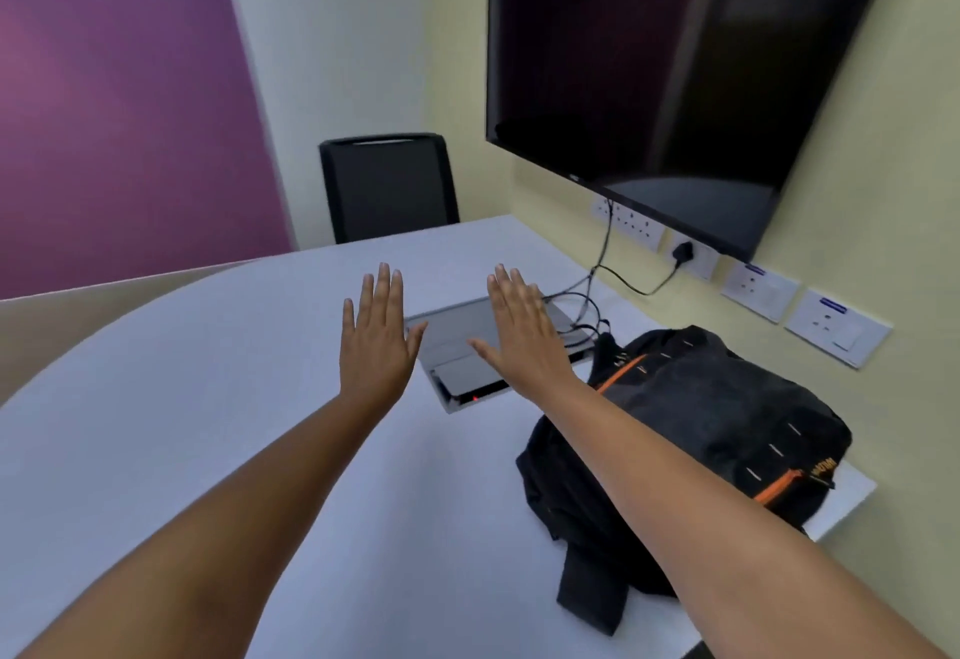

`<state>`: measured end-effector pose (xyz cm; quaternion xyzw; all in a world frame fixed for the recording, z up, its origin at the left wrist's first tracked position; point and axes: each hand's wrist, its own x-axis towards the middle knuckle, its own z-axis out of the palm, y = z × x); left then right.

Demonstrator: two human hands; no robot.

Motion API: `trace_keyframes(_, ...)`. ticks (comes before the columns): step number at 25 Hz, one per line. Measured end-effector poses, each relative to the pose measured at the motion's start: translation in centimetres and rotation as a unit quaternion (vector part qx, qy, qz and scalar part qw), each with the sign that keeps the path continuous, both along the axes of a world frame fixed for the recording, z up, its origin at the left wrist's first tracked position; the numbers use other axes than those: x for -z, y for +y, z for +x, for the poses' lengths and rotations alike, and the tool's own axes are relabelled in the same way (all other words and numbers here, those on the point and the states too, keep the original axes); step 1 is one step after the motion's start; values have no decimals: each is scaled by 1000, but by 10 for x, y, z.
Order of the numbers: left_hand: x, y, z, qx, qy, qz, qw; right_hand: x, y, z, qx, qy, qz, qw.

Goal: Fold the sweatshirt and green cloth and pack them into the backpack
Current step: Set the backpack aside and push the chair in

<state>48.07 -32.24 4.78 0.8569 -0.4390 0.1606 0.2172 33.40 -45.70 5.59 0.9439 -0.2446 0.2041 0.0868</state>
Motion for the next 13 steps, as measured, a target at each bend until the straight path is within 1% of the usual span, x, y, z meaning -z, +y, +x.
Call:
trace_keyframes(4,-21,91,25,-55,-24,-34,998,-21,62,32,-46,-5,-17,999)
trace_keyframes(7,-37,160,33,-69,-54,-29,996,-31,112,44,-61,-27,-26,997)
trace_keyframes(9,-45,202,31,-64,-73,-25,995,-33,148,43,-61,-35,-23,997)
trace_keyframes(13,-43,277,5,-66,-58,-35,996,-31,229,21,-72,-42,-34,996)
